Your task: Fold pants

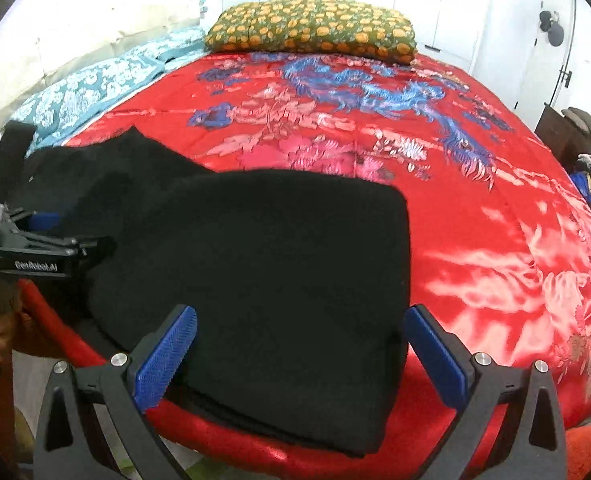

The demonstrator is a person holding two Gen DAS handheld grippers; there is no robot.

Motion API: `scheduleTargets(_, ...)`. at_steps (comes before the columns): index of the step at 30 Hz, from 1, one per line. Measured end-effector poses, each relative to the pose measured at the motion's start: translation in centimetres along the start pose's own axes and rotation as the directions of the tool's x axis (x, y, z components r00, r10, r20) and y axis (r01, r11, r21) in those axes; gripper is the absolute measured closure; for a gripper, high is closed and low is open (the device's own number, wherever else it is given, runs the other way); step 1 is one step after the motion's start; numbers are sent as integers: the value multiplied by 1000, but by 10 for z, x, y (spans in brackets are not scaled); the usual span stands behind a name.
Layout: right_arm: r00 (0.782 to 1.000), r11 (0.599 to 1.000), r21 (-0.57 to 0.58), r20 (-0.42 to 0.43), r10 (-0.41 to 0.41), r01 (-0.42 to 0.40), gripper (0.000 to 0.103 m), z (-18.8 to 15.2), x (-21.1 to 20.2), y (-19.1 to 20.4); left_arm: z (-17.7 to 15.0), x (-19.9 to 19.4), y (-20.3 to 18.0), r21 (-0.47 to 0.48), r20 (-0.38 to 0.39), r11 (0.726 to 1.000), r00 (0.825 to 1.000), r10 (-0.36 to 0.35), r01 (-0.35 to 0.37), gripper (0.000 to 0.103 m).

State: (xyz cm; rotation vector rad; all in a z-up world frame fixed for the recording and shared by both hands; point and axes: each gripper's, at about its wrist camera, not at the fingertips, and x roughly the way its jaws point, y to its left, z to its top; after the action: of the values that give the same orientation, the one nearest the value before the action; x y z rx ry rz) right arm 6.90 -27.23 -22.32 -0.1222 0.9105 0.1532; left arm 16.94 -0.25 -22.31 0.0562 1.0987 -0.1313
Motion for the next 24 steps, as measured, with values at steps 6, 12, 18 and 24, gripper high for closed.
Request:
scheduleTargets(6,998,1000,-24,-55,-14,13,0,-7,15,4,0,0,-1,0,-1,1000,1000,1,-1,0)
scheduleTargets(12,999,1000,-6,-51,-6,6,0,-11,18,3,0,0,-1,-1,1,1000,1000,0,0,0)
scheduleTargets(18,999,1000,11,-44,5,-5,0,-12,20,2,5,-4,5,-29,-25,999,999,-22,21,1)
scheduleTargets(24,998,1000,11,-57,8,-8,0,-11,20,2,31,-70,74,-210,124,975,991,-51,76,1)
